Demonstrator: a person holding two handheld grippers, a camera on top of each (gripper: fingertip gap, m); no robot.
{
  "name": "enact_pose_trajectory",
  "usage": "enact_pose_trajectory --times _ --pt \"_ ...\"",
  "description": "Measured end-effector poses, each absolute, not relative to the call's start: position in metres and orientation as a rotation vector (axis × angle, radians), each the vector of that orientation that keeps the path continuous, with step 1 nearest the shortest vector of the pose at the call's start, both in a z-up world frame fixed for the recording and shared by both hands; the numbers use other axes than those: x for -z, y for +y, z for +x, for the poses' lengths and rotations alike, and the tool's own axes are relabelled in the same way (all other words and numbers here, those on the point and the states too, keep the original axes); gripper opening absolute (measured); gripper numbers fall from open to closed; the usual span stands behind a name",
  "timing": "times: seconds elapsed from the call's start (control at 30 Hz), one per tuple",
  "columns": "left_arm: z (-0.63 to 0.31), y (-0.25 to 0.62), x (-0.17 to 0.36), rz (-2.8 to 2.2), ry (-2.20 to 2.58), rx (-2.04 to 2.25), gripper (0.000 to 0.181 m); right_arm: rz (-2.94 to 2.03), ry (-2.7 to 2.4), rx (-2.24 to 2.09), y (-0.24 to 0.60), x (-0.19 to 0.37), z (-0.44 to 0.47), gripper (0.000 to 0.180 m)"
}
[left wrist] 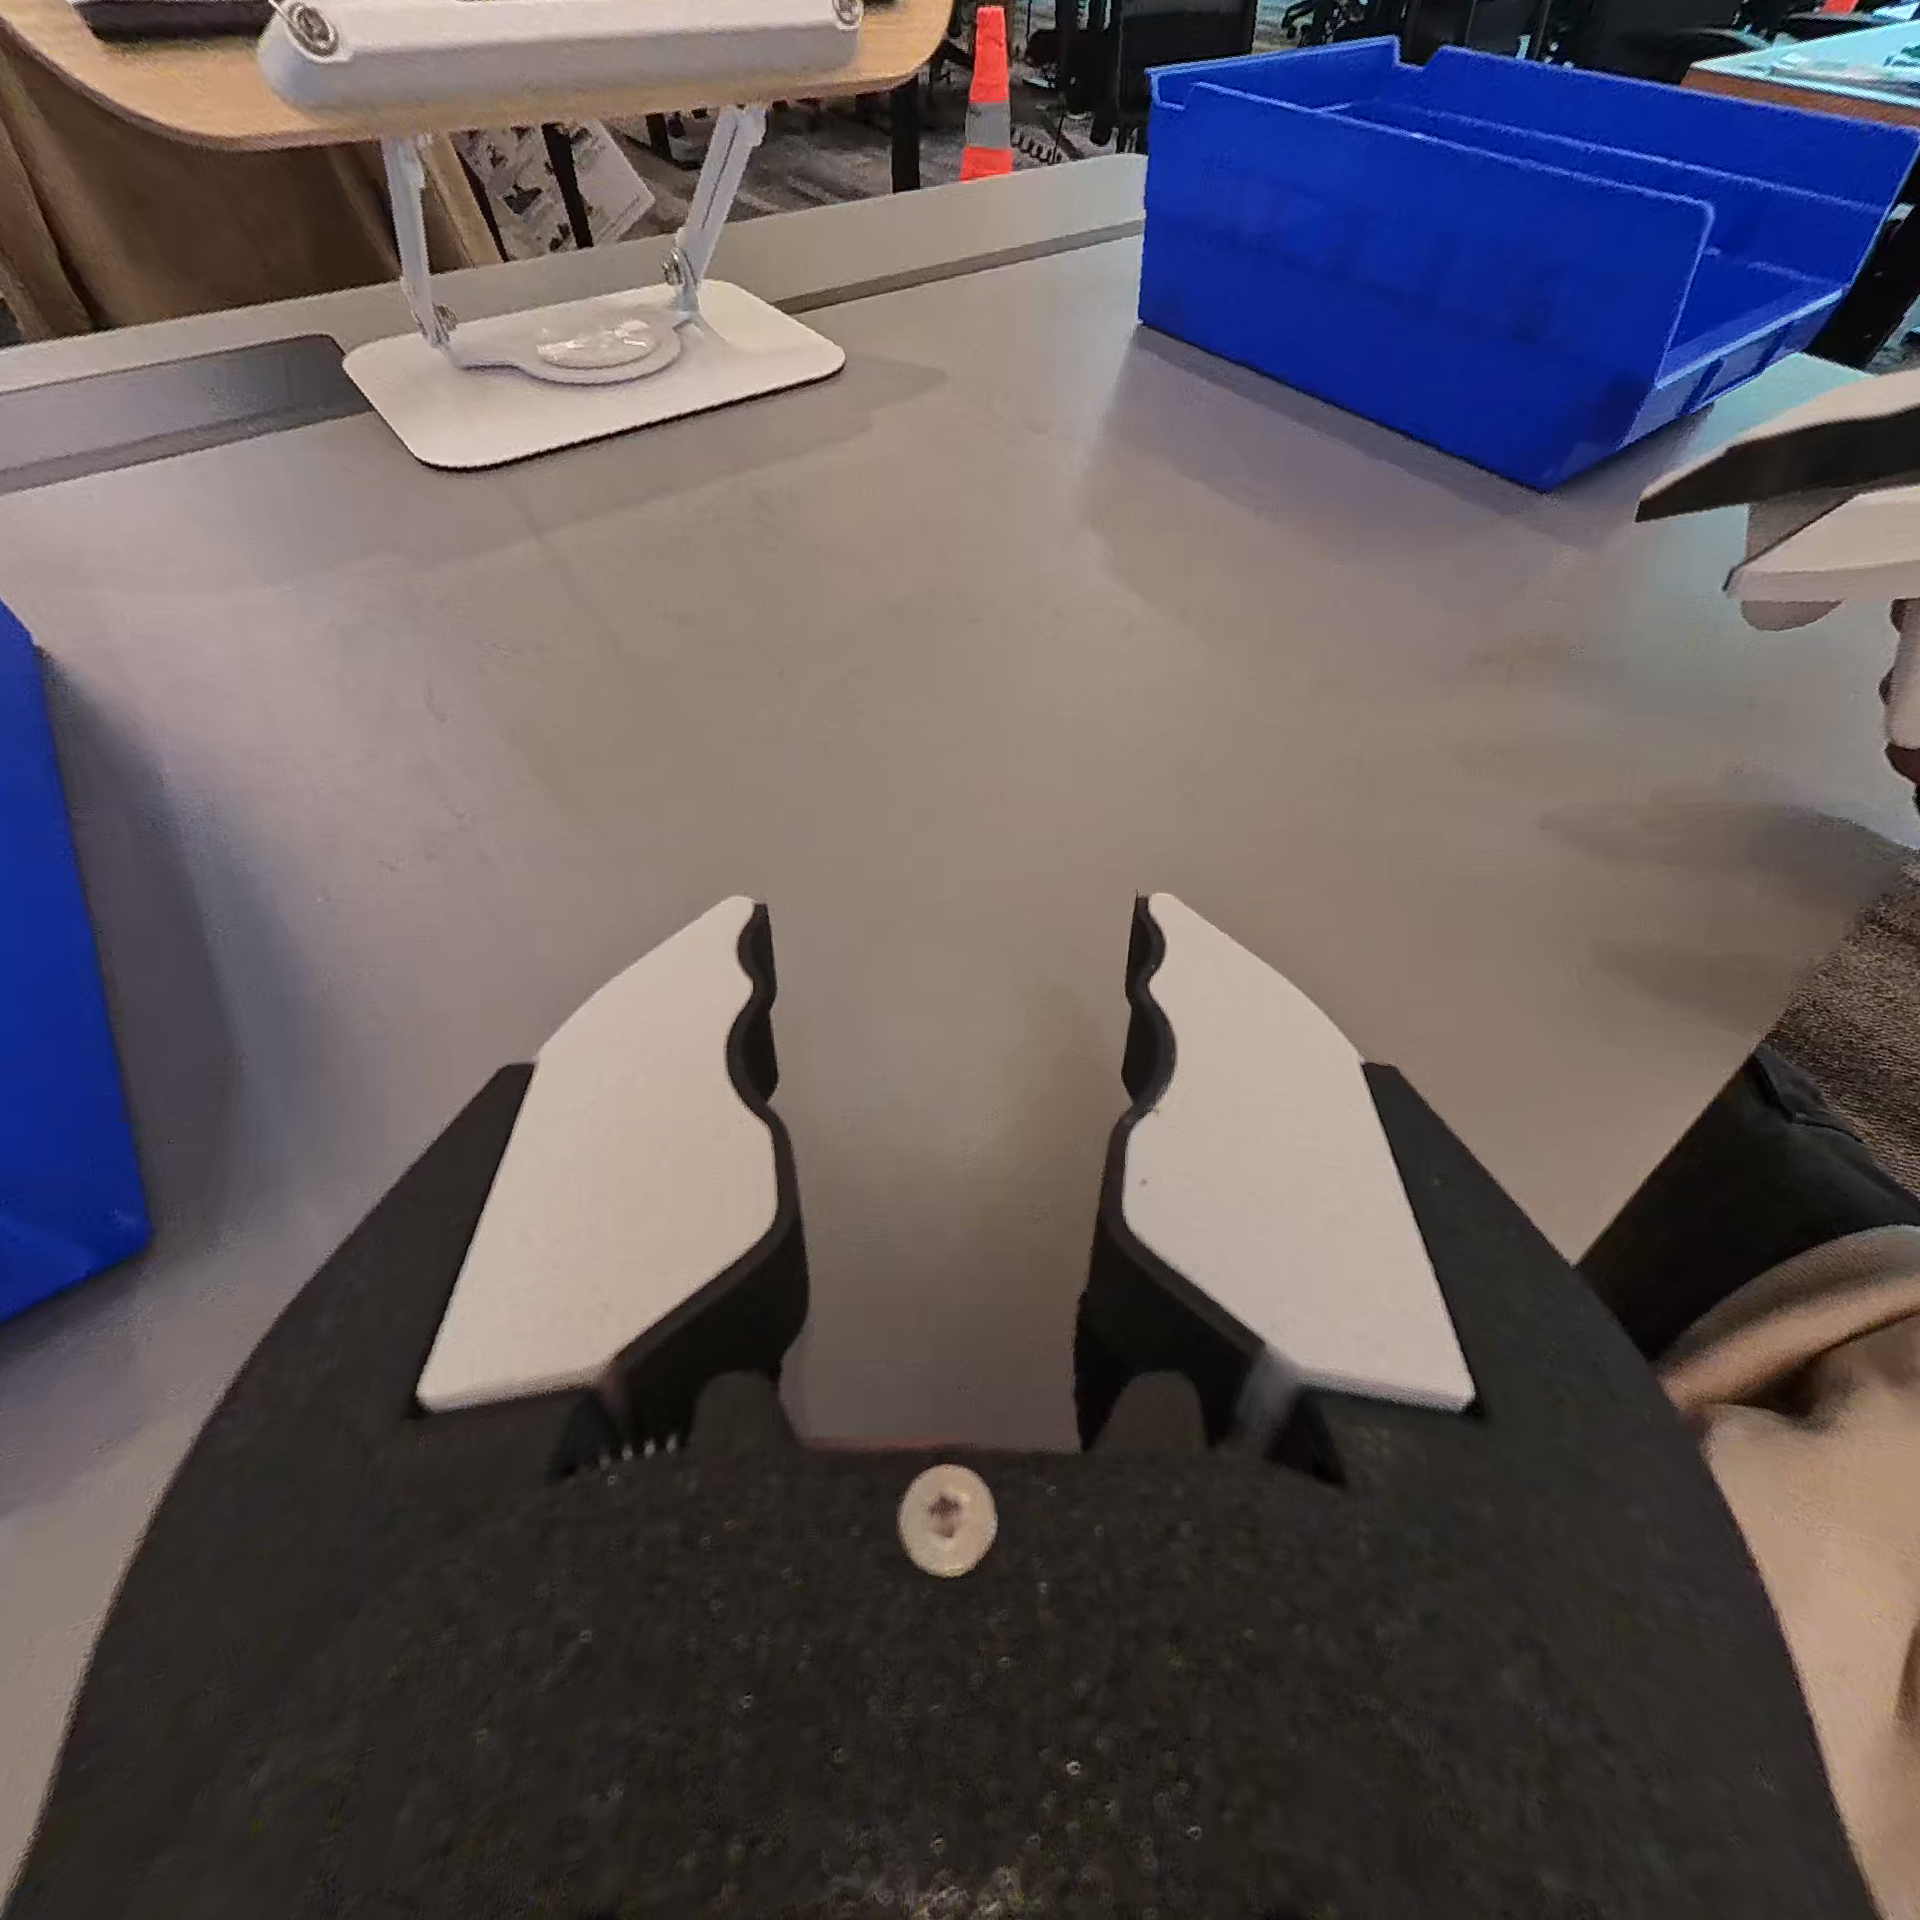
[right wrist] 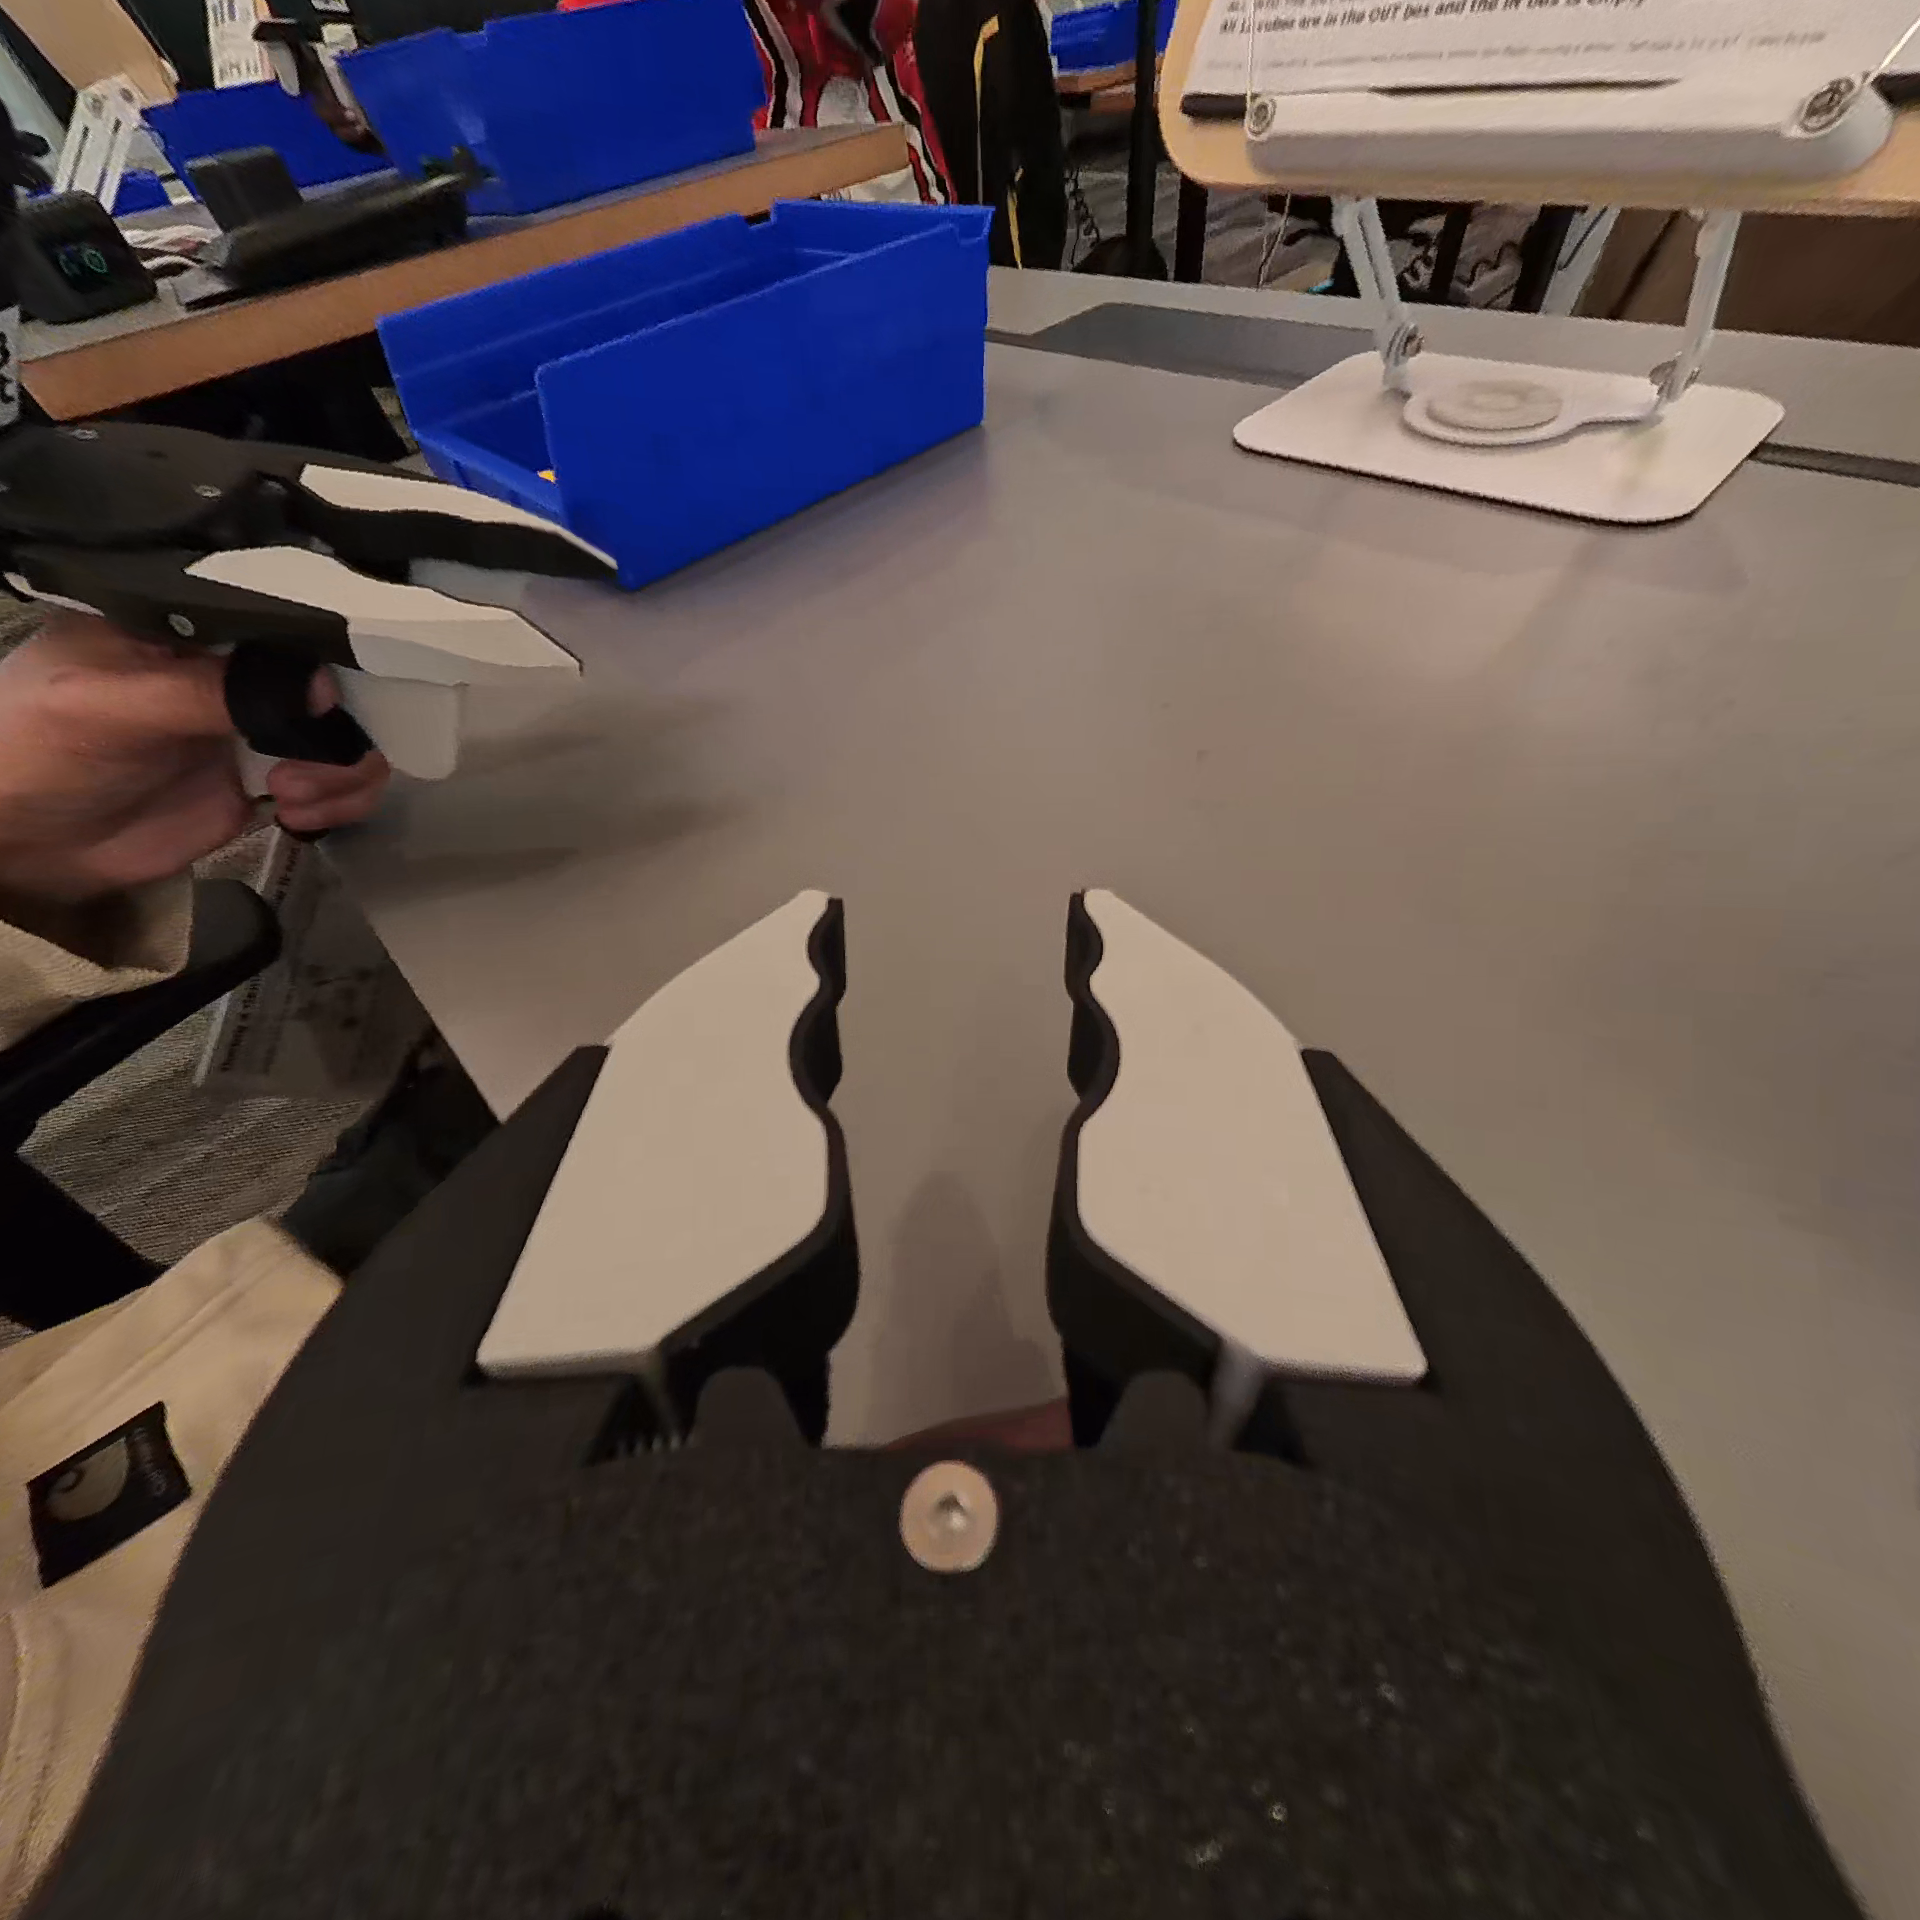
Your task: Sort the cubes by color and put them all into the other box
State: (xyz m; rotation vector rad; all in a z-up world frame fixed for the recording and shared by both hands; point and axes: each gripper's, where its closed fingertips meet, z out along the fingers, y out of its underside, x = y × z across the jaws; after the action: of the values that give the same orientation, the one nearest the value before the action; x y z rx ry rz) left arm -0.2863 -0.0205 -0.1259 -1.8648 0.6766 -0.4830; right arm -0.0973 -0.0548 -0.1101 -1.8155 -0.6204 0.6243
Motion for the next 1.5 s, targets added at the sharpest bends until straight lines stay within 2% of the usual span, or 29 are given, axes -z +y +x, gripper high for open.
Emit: enact_pose_trajectory --times 0.2,0.3,0.4,0.5,0.63,0.73,0.83,0.93,1.1,1.13,1.17,1.37,1.5 --pt "-0.293 -0.023 0.124 -1.877 0.691 0.523 0.064 -1.852 -0.606 -0.696 -0.052 0.116 -0.099 0.041" --pt "-0.306 -0.026 0.093 -1.834 0.756 0.542 0.064 -1.851 -0.613 -0.696 -0.052 0.115 -0.100 0.040" --pt "-0.360 0.001 0.052 -1.875 0.778 0.392 0.062 -1.846 -0.604 -0.710 -0.052 0.112 -0.099 0.040" --pt "-0.419 0.051 0.039 -2.052 0.884 0.198 0.062 -1.860 -0.598 -0.731 -0.049 0.115 -0.100 0.040" --pt "-0.486 0.136 0.072 -2.313 1.036 -0.113 0.058 -1.885 -0.614 -0.757 -0.048 0.120 -0.105 0.039" --pt "-0.515 0.177 0.114 -2.649 0.839 -0.047 0.059 -1.886 -0.624 -0.720 -0.047 0.119 -0.104 0.039" --pt "-0.514 0.194 0.143 -2.865 0.525 0.178 0.060 -1.893 -0.618 -0.728 -0.047 0.120 -0.104 0.038" --pt "-0.526 0.211 0.159 -2.886 0.363 0.088 0.061 -1.911 -0.613 -0.757 -0.050 0.125 -0.103 0.038" --pt "-0.519 0.215 0.185 -2.926 0.257 0.134 0.054 -1.920 -0.602 -0.802 -0.054 0.127 -0.100 0.036" --pt "-0.522 0.219 0.184 -2.905 0.255 0.081 0.044 -1.919 -0.603 -0.808 -0.055 0.127 -0.100 0.036" --pt "-0.523 0.220 0.183 -2.903 0.243 0.068 0.024 -1.920 -0.604 -0.804 -0.056 0.127 -0.099 0.035" --pt "-0.525 0.209 0.174 -2.898 0.293 0.036 0.023 -1.889 -0.624 -0.783 -0.059 0.116 -0.098 0.034" --pt "-0.506 0.195 0.114 -2.626 0.436 0.114 0.023 -1.867 -0.615 -0.738 -0.057 0.111 -0.091 0.033"
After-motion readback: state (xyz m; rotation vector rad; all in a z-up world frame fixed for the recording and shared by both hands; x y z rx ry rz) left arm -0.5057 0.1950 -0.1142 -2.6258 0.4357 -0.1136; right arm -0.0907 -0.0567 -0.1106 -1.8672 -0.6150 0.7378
